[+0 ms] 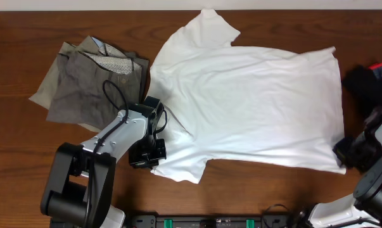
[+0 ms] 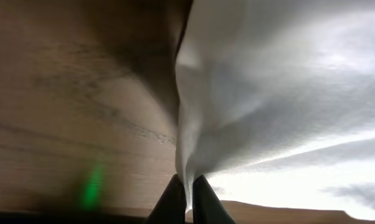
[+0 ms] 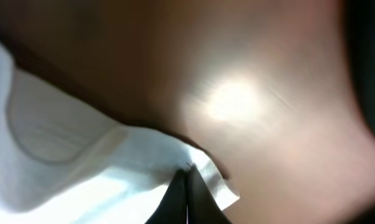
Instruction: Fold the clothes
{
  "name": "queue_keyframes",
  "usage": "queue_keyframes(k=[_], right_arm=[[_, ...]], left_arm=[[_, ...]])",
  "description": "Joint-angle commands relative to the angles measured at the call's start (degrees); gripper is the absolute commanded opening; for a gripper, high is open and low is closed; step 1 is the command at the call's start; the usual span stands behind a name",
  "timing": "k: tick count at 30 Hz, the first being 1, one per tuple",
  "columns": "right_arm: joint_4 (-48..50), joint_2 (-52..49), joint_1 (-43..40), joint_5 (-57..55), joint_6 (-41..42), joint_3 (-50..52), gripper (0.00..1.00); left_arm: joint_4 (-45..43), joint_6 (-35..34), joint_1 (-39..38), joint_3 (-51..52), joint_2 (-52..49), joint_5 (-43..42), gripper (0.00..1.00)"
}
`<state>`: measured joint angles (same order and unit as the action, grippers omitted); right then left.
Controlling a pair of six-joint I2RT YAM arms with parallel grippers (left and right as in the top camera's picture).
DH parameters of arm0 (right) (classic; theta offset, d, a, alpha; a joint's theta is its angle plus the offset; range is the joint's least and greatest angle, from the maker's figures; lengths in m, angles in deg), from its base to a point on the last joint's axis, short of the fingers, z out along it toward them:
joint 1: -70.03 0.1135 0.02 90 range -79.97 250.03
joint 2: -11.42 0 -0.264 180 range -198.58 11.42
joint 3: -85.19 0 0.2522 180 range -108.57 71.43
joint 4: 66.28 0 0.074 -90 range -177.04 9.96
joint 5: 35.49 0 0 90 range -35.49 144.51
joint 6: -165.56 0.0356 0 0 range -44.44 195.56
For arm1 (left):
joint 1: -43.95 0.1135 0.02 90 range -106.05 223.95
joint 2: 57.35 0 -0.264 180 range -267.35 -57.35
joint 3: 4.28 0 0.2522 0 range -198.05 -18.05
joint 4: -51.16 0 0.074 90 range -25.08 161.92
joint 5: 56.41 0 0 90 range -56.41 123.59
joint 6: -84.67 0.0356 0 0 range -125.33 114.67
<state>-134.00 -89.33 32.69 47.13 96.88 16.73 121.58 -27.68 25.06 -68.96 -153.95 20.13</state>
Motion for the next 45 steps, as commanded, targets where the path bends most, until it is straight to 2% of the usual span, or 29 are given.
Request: queue_keyframes(k=[1,6,9,13,14,17,22,24,28,35,42,45], right_arm=[[-2.82,-0.59,-1.51,-2.91,1.73,-5.57,0.01],[-5.66,-0.59,-1.6,10.64,-7.93,-14.71,0.12],[-5.6,-0.59,-1.53,27.19,-16.22,-20.22,0.21],[-2.05,-0.61,-0.28,34.64,-16.68,-22.29,0.22],[-0.68,-0.63,0.35,34.53,-16.7,-22.14,0.2],[4.63,-0.66,2.75,34.16,-16.35,-20.92,0.14],[19.21,-1.92,8.02,32.52,-9.97,-17.14,0.04],[25.33,-3.13,10.05,30.62,-7.32,-15.3,0.01],[33.57,-7.72,13.6,25.24,-3.17,-13.51,0.01],[35.1,-16.92,14.69,18.32,-2.93,-13.51,0.01],[33.62,-19.54,11.13,9.29,-2.93,-13.55,0.01],[32.52,-19.5,9.6,10.88,-2.99,-14.19,0.01]], left_arm=[[0.57,1.36,0.35,0.33,1.05,1.07,0.06],[1.44,1.36,0.35,0.2,1.05,1.07,0.11],[3.89,1.36,0.35,-1.57,1.16,1.07,0.11],[8.61,2.14,0.33,-6.69,2.84,1.05,0.17],[9.7,2.51,0.28,-8.31,3.76,1.07,0.22],[10.95,3.32,0.28,-12.5,7.06,1.07,0.3],[7.82,4.98,0.22,-15.65,12.46,1.03,0.44],[5.42,5.22,0.15,-15.65,13.75,0.98,0.44],[0.39,7.1,0.17,-15.65,14.01,0.39,0.43],[-9.29,11.04,0.17,-15.65,13.35,0.35,0.44],[-11.1,13.38,0.17,-15.63,10.84,0.37,0.52],[-11.21,13.33,0.17,-15.15,8.68,-1.01,0.55]])
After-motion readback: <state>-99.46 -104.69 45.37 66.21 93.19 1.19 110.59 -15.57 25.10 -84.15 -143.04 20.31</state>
